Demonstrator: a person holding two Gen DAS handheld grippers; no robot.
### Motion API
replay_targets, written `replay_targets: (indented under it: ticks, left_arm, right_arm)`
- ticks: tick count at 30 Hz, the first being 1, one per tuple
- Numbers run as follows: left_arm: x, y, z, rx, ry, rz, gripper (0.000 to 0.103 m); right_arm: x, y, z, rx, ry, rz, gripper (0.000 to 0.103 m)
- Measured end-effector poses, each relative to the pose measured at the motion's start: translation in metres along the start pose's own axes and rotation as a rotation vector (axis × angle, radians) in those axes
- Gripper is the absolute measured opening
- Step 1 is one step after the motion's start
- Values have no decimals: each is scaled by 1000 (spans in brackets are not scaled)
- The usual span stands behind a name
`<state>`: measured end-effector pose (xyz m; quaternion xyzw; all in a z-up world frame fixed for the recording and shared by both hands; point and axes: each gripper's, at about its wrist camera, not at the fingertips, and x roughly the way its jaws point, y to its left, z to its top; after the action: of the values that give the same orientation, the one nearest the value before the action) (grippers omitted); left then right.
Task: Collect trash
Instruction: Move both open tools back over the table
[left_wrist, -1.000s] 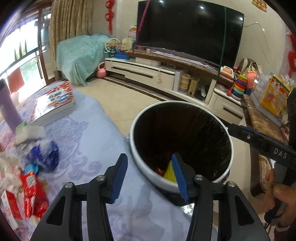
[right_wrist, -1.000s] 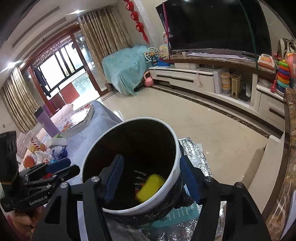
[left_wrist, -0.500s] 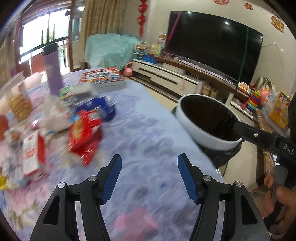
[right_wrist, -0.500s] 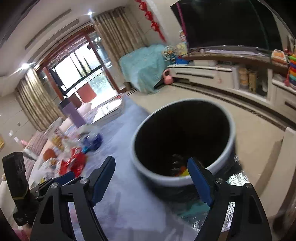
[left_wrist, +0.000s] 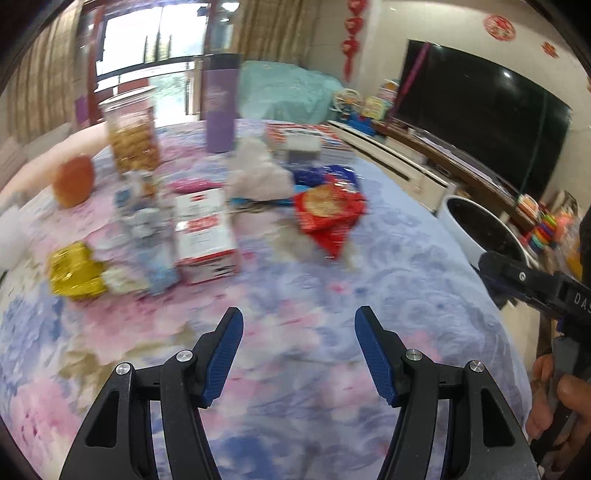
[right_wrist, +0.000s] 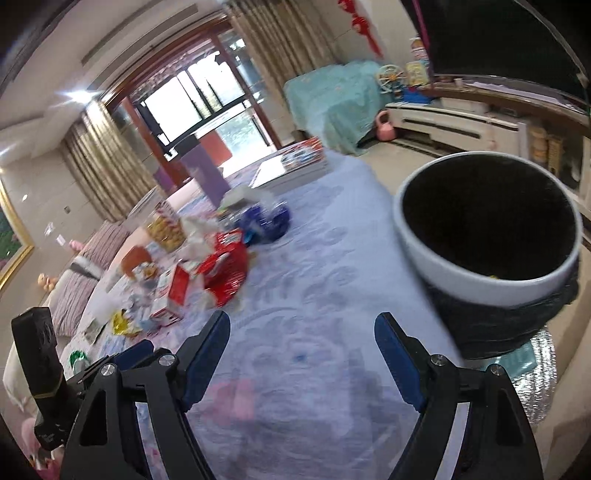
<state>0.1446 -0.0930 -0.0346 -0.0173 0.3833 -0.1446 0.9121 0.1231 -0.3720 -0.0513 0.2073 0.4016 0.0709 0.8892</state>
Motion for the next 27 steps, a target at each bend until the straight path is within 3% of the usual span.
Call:
replay_targets:
  ticks: [17,21,27]
  left_arm:
    - [-46,31,-7,-137,-28,104,63]
    - [-50,37,0,-157,-47,125,63]
    - [-25,52,21,-186,-48,127,63]
  right_arm:
    - [58,61,-9,-68,80,78,82]
    - [70,67,-3,-68,86,84,82]
    - [86,71,9,-68,85,86,82]
